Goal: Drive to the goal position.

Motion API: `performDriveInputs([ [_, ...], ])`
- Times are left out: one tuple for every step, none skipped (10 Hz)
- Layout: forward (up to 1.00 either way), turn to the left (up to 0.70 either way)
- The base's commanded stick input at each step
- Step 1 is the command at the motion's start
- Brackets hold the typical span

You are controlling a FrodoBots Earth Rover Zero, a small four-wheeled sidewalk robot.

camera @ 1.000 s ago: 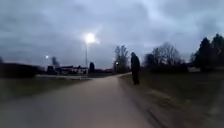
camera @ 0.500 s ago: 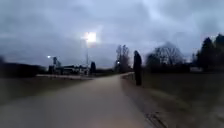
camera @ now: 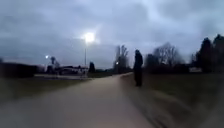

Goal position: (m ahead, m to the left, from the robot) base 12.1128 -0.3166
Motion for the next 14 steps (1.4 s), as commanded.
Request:
performDriveInputs([
  [1.00, 0.04],
  [1.00, 0.09],
  [1.00, 0.12],
  [1.00, 0.07],
  [1.00, 0.04],
  [1.00, 0.04],
  [1.00, 0.04],
  [1.00, 0.04],
  [1.00, 0.04],
  [1.00, 0.04],
  [1.00, 0.04],
  [1.00, 0.04],
  [1.00, 0.04],
  [1.00, 0.04],
])
